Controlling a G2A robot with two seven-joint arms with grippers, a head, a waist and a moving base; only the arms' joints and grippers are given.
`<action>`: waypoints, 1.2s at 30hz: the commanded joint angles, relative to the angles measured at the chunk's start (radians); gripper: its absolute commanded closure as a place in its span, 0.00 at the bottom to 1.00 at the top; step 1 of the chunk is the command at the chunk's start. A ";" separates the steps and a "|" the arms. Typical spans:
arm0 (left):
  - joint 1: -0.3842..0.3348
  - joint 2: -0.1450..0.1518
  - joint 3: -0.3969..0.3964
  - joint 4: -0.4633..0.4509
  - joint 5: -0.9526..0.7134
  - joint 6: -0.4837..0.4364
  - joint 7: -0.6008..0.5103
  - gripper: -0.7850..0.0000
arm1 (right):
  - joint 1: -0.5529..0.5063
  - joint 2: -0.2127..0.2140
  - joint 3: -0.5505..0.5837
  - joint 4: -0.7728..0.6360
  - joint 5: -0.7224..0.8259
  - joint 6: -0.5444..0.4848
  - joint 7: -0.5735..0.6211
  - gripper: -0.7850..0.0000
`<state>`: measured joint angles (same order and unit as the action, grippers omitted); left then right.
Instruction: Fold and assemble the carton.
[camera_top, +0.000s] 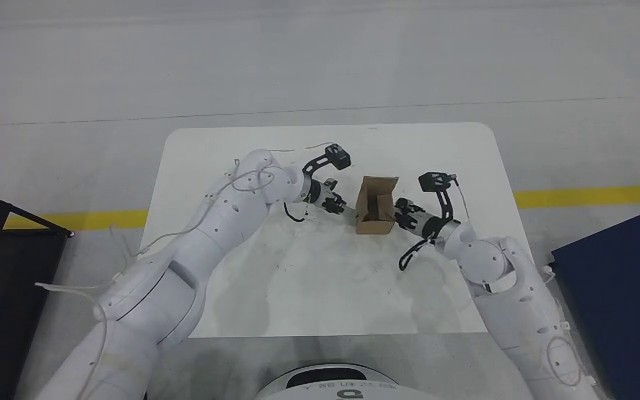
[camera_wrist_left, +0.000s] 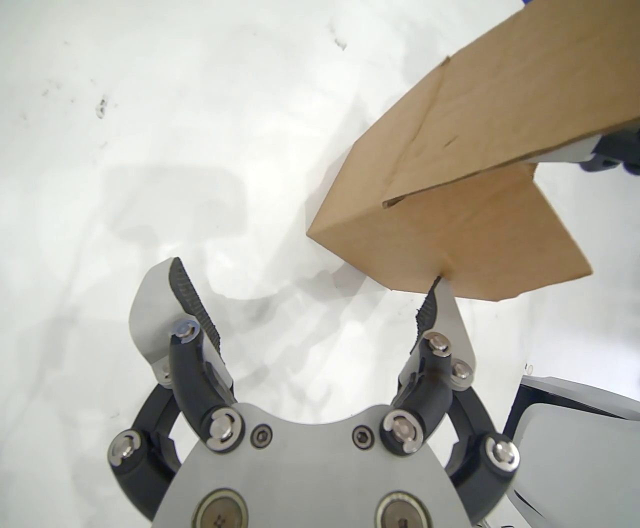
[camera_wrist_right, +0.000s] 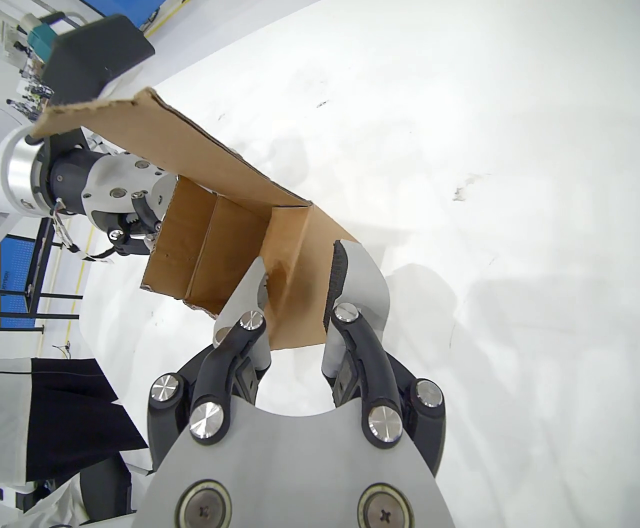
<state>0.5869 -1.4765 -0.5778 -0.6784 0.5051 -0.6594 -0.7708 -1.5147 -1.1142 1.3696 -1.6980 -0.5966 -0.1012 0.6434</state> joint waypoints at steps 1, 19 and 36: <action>-0.004 -0.003 0.000 0.012 -0.004 -0.008 0.002 0.00 | 0.004 0.001 -0.005 -0.005 -0.032 0.010 0.002 1.00; -0.004 0.020 -0.102 0.080 -0.185 -0.128 -0.007 0.00 | -0.079 0.006 0.039 -0.115 -0.078 0.080 -0.037 0.51; 0.098 0.102 -0.196 -0.248 -0.331 0.190 -0.314 0.00 | -0.096 0.001 0.096 0.050 0.288 -0.166 -0.110 0.55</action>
<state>0.6820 -1.3740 -0.7753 -0.9148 0.1803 -0.4902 -1.0788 -1.6116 -1.1128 1.4671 -1.6537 -0.3234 -0.2511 0.5289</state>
